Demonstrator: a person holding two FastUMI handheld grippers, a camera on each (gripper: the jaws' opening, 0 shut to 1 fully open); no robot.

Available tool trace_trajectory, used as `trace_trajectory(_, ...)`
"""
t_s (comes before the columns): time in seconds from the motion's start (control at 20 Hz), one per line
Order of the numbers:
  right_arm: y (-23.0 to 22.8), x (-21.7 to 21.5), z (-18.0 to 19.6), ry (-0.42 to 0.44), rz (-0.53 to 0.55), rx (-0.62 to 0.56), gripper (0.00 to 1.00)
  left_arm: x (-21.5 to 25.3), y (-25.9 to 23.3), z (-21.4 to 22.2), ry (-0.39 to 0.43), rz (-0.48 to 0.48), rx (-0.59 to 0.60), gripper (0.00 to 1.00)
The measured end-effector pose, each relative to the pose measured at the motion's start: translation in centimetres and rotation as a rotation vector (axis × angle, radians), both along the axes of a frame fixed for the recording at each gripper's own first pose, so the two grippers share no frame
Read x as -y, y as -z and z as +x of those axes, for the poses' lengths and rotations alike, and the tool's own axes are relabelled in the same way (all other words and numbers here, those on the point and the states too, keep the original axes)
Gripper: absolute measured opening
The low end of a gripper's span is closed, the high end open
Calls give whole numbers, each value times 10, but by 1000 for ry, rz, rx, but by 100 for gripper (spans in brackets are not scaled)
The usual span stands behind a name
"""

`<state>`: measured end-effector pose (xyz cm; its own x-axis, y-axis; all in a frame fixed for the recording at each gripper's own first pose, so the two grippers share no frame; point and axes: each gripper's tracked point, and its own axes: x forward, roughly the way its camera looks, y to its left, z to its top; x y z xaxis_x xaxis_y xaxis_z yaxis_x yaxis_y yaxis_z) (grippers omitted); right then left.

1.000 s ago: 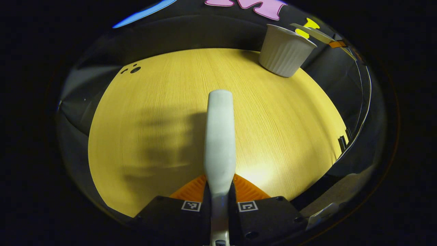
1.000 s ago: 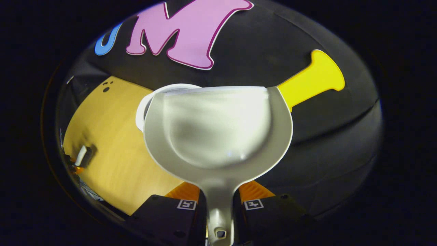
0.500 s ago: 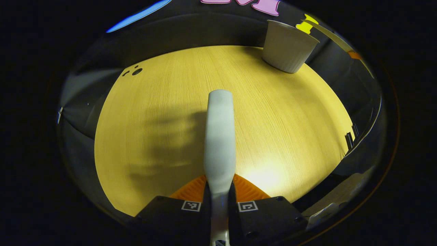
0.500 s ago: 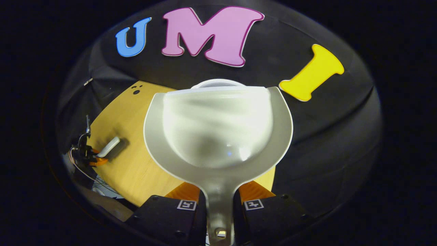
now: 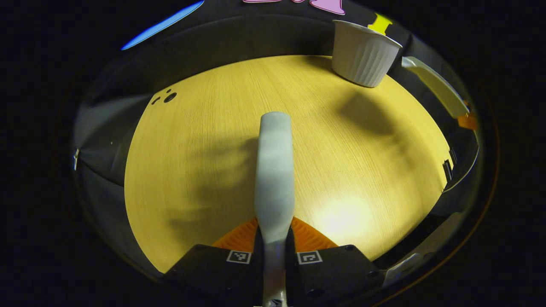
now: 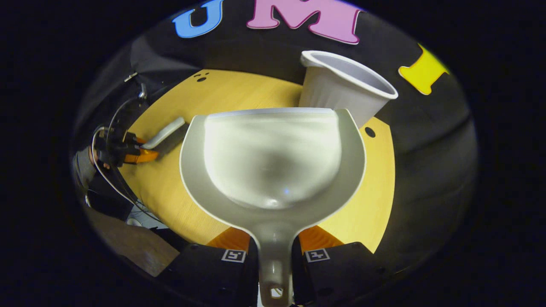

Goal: Pick up the small broom and dustpan from the desktop, sweep the trash into the dustpan with the broom, and then empty the trash into the garbage bin.

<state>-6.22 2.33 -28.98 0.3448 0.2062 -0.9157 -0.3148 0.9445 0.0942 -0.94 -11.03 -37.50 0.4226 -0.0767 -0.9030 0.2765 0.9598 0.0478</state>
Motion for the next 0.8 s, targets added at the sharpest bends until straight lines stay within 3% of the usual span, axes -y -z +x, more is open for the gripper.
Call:
trace_trajectory(0.1,24,-13,-11,-16,8,-30,31,0,1,0,19,16,6,25)
trace_trajectory(0.15,35,-21,-17,-22,10,-44,35,0,2,0,33,28,6,25)
trace_trajectory(0.35,70,-55,-36,-37,32,-65,35,-1,3,1,59,60,-4,25)
trace_trajectory(0.8,112,-63,-53,3,36,-147,36,-2,3,1,73,89,-2,26)
